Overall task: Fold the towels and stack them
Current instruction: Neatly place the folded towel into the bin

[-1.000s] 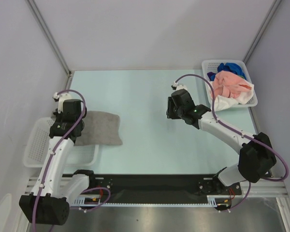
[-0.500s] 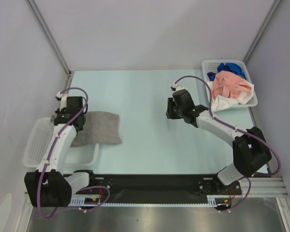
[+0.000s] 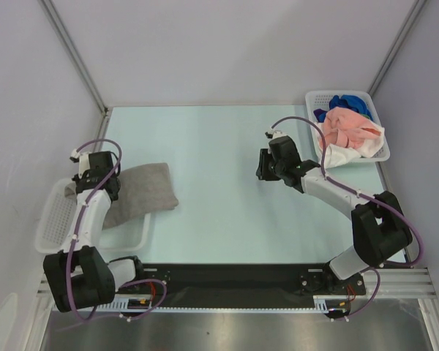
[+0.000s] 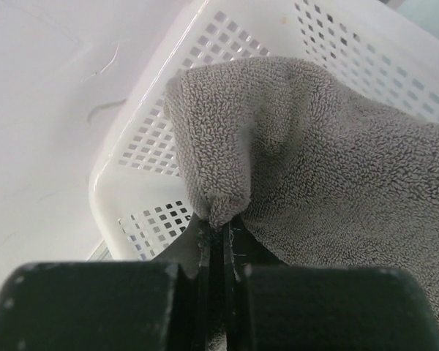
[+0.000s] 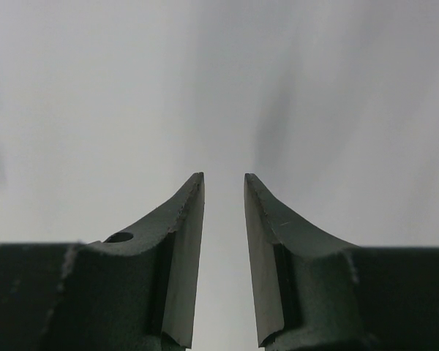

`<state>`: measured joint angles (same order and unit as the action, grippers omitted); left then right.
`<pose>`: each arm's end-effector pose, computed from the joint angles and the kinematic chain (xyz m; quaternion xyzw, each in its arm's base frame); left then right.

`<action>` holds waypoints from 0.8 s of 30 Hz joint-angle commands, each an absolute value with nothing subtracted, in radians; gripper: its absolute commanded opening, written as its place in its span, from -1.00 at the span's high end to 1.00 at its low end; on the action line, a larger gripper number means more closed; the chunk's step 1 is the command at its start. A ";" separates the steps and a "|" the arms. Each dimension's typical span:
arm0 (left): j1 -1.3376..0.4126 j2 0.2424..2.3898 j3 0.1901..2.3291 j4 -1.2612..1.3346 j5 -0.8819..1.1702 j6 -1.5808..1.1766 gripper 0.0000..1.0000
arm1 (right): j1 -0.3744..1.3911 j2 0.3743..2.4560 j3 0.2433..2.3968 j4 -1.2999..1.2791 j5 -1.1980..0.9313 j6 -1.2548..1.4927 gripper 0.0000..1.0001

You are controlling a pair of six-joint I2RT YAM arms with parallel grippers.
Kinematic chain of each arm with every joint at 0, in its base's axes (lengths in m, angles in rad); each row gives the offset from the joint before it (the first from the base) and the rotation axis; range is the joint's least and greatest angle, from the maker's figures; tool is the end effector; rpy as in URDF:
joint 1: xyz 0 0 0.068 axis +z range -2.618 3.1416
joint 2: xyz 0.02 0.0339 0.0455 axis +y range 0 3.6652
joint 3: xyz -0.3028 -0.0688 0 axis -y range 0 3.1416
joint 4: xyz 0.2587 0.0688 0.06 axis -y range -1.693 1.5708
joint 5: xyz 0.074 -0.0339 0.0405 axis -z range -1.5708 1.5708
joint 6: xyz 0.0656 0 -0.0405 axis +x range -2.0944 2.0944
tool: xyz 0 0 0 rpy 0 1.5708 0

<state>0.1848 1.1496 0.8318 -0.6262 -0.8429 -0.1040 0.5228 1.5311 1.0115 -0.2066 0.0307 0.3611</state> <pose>0.2168 0.0903 0.2707 -0.2497 0.8409 0.4002 0.2654 0.3187 0.1813 0.2470 -0.0674 0.9096 0.1626 0.3764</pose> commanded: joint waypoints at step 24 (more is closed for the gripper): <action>0.345 1.247 0.887 -0.612 -0.871 -0.199 0.99 | 0.466 1.480 0.993 -0.152 -0.032 0.348 0.32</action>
